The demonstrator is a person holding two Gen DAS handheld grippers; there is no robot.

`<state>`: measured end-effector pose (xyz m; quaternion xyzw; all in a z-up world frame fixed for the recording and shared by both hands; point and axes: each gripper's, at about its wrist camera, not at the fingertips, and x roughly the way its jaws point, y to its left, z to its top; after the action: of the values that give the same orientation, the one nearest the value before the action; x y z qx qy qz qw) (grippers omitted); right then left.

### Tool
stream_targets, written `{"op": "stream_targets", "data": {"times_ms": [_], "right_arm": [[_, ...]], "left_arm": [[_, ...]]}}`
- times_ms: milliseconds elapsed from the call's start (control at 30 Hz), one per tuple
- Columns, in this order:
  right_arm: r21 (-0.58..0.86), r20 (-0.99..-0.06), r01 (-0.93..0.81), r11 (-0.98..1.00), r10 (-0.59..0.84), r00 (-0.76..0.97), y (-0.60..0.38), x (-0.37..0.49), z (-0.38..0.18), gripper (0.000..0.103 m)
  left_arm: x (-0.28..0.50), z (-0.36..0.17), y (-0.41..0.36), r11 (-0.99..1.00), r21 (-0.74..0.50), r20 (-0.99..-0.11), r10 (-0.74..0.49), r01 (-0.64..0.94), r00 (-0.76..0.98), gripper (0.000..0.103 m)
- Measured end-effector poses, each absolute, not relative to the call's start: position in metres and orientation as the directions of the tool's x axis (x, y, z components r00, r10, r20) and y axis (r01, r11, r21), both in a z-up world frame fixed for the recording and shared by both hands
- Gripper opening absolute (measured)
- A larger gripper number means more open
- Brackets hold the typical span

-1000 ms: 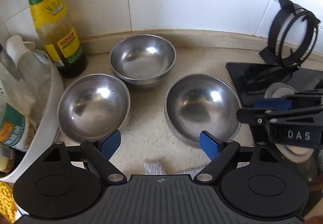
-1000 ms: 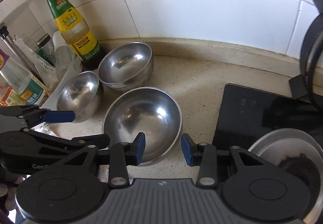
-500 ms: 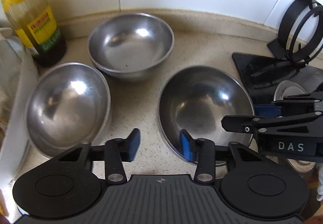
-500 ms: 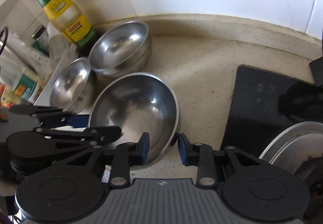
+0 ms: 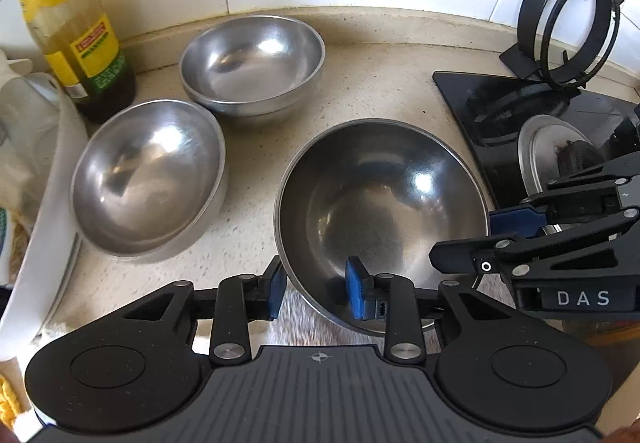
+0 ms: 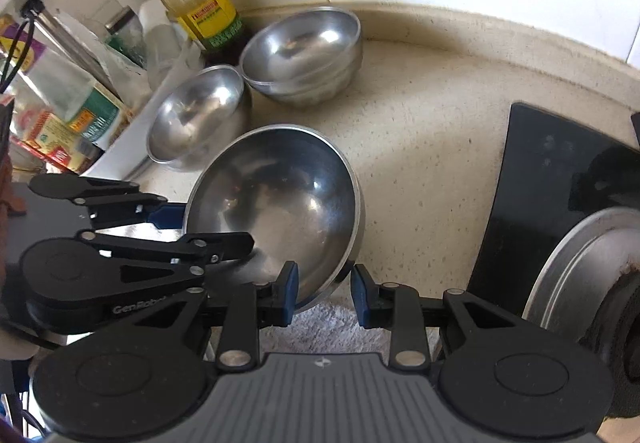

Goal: Organize plates and bowls

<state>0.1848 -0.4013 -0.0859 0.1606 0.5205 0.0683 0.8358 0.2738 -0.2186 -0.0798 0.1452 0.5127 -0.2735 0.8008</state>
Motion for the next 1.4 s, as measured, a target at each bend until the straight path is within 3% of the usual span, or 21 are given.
{"op": "stream_targets", "data": {"times_ms": [233,433,533,733,1233,1400], "right_arm": [[0.294,-0.845,0.045,0.955,0.238,0.479,-0.402,0.180,-0.070,0.034],[0.262,-0.825,0.030,0.965,0.208,0.525,-0.405,0.182,-0.044,0.034],[0.269,-0.806,-0.002,0.963,0.226,0.547,-0.399,0.195,-0.034,0.034],[0.279,-0.790,-0.081,0.957,0.276,0.547,-0.375,0.238,-0.030,0.035],[0.411,-0.807,-0.064,0.909,0.396,0.438,-0.342,0.324,-0.070,0.035],[0.398,-0.822,-0.074,0.915,0.391,0.414,-0.335,0.336,-0.082,0.037]], "left_arm": [[0.273,-0.079,-0.211,0.822,-0.054,-0.899,-0.287,0.566,0.330,0.043],[0.272,-0.061,-0.196,0.839,-0.031,-0.870,-0.290,0.543,0.399,0.053],[0.276,-0.053,-0.185,0.854,-0.026,-0.857,-0.287,0.520,0.428,0.063],[0.295,-0.044,-0.150,0.916,-0.017,-0.853,-0.223,0.401,0.472,0.070],[0.334,-0.063,-0.128,0.971,-0.108,-0.875,-0.195,0.213,0.444,0.074],[0.346,-0.075,-0.131,0.975,-0.125,-0.883,-0.194,0.184,0.427,0.073]]}}
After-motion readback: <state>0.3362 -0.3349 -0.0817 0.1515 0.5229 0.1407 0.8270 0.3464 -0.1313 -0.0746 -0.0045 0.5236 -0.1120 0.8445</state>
